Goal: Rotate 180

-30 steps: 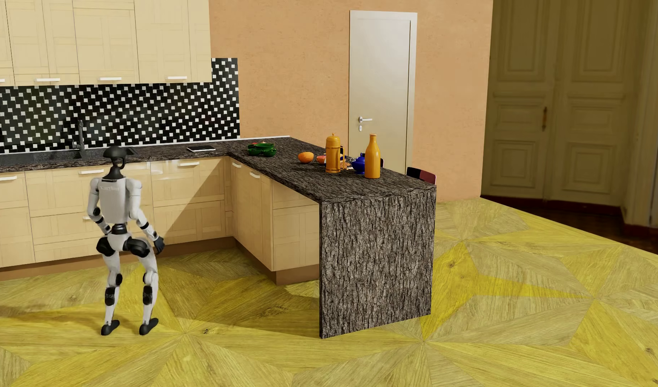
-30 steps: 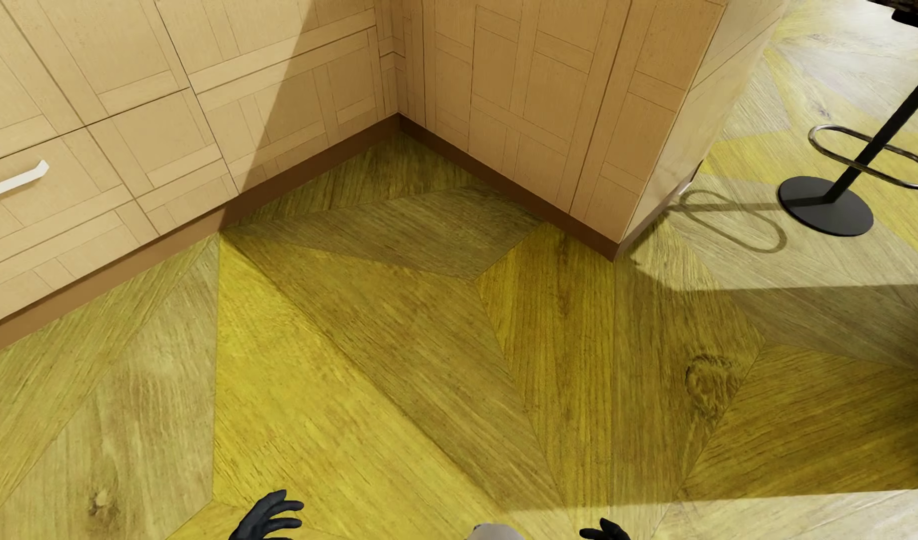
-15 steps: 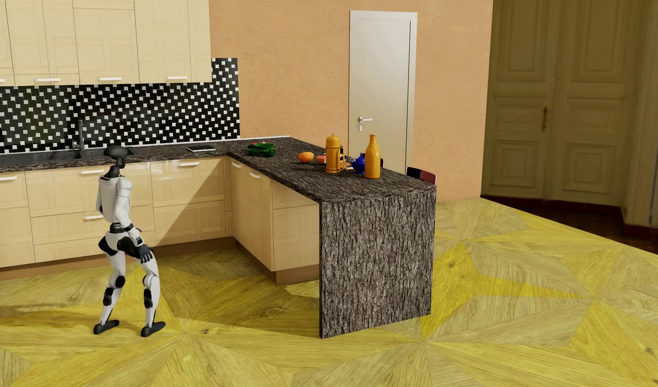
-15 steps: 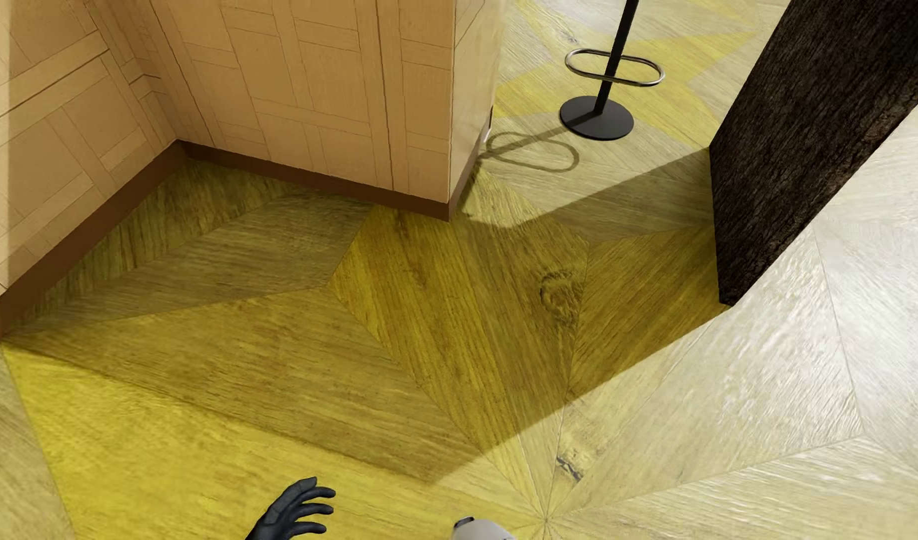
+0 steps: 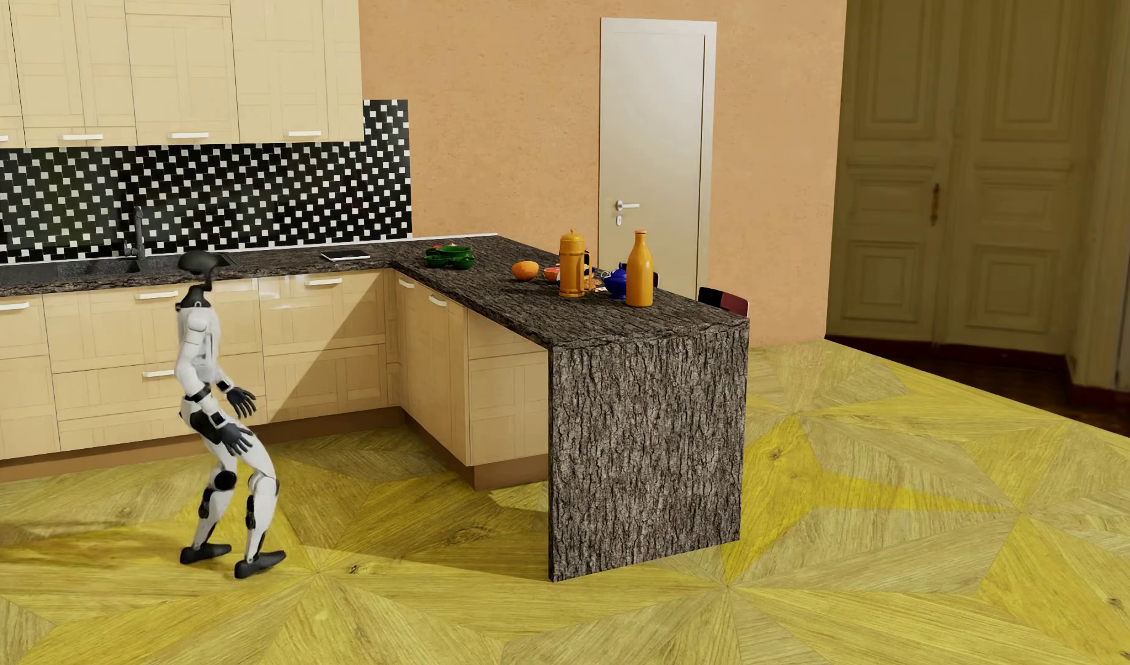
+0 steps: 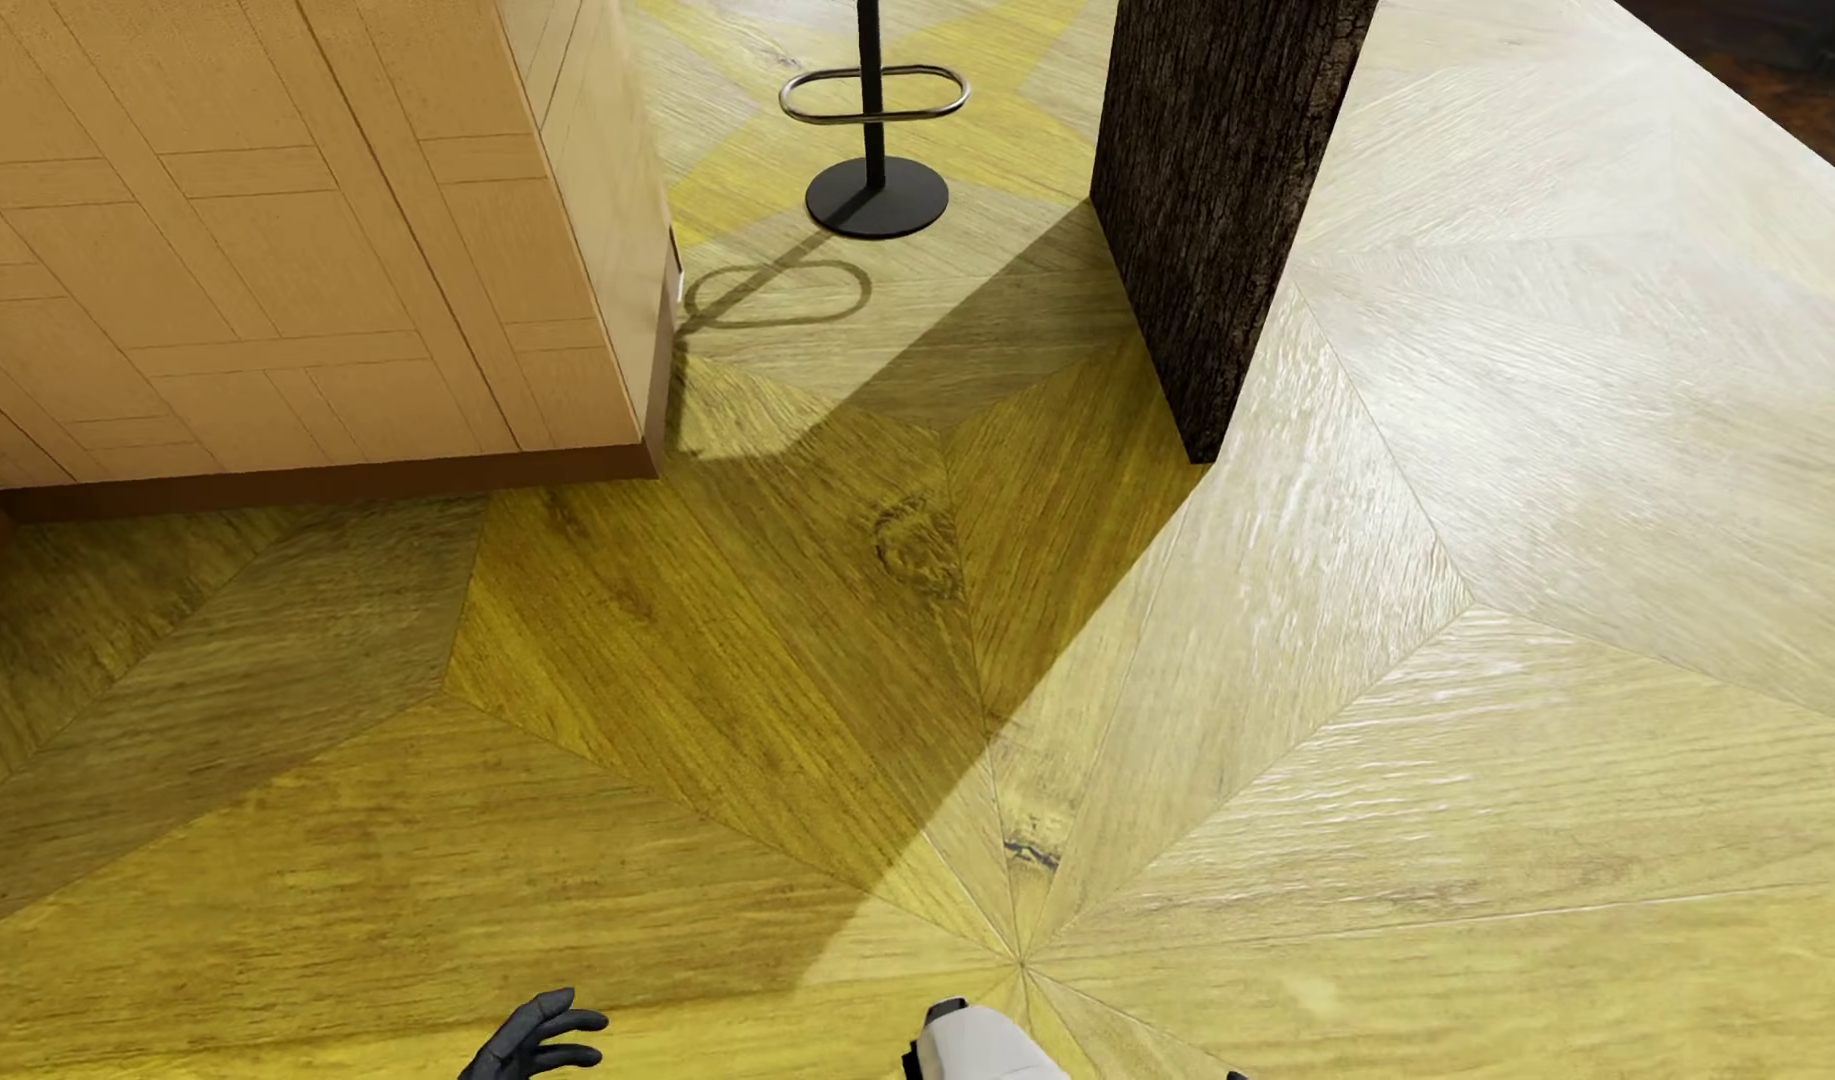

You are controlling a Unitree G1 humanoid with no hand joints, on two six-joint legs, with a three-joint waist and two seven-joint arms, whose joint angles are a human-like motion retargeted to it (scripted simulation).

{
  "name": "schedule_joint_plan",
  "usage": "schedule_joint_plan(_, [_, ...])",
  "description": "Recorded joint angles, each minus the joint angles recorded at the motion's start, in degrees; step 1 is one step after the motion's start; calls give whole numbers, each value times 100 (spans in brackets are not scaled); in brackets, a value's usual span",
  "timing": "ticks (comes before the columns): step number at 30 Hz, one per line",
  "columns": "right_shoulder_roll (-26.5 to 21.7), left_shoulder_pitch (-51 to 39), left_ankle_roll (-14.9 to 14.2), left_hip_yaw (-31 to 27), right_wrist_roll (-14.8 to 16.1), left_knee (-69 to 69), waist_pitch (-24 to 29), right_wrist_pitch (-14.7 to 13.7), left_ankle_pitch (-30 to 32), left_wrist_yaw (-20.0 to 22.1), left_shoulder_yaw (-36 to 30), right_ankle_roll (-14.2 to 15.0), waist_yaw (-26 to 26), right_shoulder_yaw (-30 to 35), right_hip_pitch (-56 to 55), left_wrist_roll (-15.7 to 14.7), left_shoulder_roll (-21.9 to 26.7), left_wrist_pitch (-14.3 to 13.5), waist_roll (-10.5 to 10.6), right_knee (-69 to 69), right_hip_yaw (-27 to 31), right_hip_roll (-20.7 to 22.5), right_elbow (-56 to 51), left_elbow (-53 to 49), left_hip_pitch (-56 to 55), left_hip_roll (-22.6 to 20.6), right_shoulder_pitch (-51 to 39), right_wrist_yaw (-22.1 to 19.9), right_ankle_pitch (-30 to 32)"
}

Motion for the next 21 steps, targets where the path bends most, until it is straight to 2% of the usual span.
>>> schedule_joint_plan(1, [-30, -218, -7, 221, -76, -15, 42, 14, -42, -65, 95, 115, 96, -55, 63, -61, -12, 120, -158, 674, -296, -270, -24, -188, 156, 51, -3, -30, -542])
schedule_joint_plan(2, [-12, -308, -32, 338, -295, 116, -24, 100, -185, -68, 15, 232, 196, -39, 254, -167, -27, 35, -286, 1032, -419, -516, -4, -333, 162, 104, -46, -4, -691])
schedule_joint_plan(3, [-177, -292, -91, 409, -525, 716, -90, 164, -272, 19, -67, 54, 332, 141, 532, -279, -197, -211, -392, 520, -249, -651, 142, -355, -74, 155, -141, 127, -179])
schedule_joint_plan(4, [-222, -310, -136, 371, -693, 1615, 21, 199, 110, 141, -183, 47, 525, 99, 574, -353, -393, -374, -395, 444, -145, -496, 226, -341, -430, 298, -187, 274, 163])
schedule_joint_plan(5, [-247, -287, -160, 102, -773, 2375, 98, 152, 998, 248, -261, 34, 602, 246, 594, -364, -448, -395, -395, 388, 1, -379, 355, -393, -866, 222, -133, 385, 243])
schedule_joint_plan(6, [-289, -438, -158, -147, -749, 2027, 109, 104, 988, 289, -56, 43, 814, 227, 637, -354, -562, -444, -236, 210, 23, -301, 415, -165, -1140, 44, 55, 486, 363])
schedule_joint_plan(7, [-177, -504, -127, -288, -783, 1142, 157, 113, 607, 270, 147, 57, 1029, 18, 743, -348, -508, -474, -100, 95, -40, -307, 175, -126, -1253, -139, 318, 495, 413])
schedule_joint_plan(8, [-163, -370, -54, -345, -947, 147, 124, 140, 807, 209, 238, 66, 1222, -36, 748, -340, -271, -562, -41, 136, -25, -280, -16, -74, -1209, -196, 371, 430, 387])
schedule_joint_plan(9, [-218, -252, -39, -392, -1084, -95, 44, 111, 1389, 192, 135, 66, 1282, 50, 752, -331, -41, -574, -33, 150, -48, -289, 47, 38, -1126, -227, 119, 480, 364])
schedule_joint_plan(10, [-288, -137, -31, -410, -1123, -206, -23, 72, 1437, 223, 149, 66, 1361, 132, 797, -312, -14, -495, -34, 50, -105, -323, 89, -32, -1101, -239, -192, 573, 403])
schedule_joint_plan(11, [-299, 24, -95, -352, -1070, -380, -55, 49, 1416, 275, 268, 62, 1442, 114, 885, -283, -25, -427, -81, -111, -97, -343, 41, -112, -994, -220, -523, 697, 483])
schedule_joint_plan(13, [-245, 37, -219, -303, -784, -180, -113, -128, 613, 344, 238, 87, 1644, 48, 1027, -283, -228, -360, -69, -300, -113, -396, 219, -120, -1003, -222, -737, 865, 557])
schedule_joint_plan(15, [-251, 141, -333, -293, -535, -467, -96, -172, 1275, 303, 244, 110, 1565, 87, 1172, -373, -108, -384, 16, -435, -153, -370, 14, -82, -840, -151, -807, 964, 605])
schedule_joint_plan(16, [-184, 81, -230, -311, -486, -639, -97, -193, 1637, 291, 288, 113, 1532, 10, 1165, -444, -48, -413, -16, -434, -137, -367, -21, 11, -776, -176, -789, 944, 609])
schedule_joint_plan(17, [-156, -8, 156, -285, -491, -616, -70, -223, 1462, 301, 261, 114, 1543, 16, 1182, -494, -48, -430, -88, -450, -125, -383, 146, -56, -761, -210, -770, 868, 622])
schedule_joint_plan(18, [-195, -105, 359, -274, -564, -465, -60, -189, 1171, 300, 298, 119, 1577, -29, 1183, -468, -116, -544, -108, -478, -120, -378, 90, -103, -828, -213, -615, 790, 643])
schedule_joint_plan(19, [-248, -95, 315, -299, -635, -501, -47, -114, 1213, 289, 269, 121, 1518, 29, 1209, -407, -139, -676, -124, -523, -138, -372, 125, -168, -810, -210, -577, 694, 665])
schedule_joint_plan(20, [-222, 26, 19, -276, -686, -639, -81, 6, 1343, 270, 164, 120, 1429, 34, 1199, -354, -104, -836, -160, -578, -120, -360, 201, -107, -773, -173, -622, 587, 698])
schedule_joint_plan(21, [-211, -26, -284, -298, -704, -709, -24, 137, 1504, 246, 147, 123, 1413, 42, 1260, -309, -191, -778, -175, -617, -129, -357, 137, -83, -707, -157, -603, 486, 714])
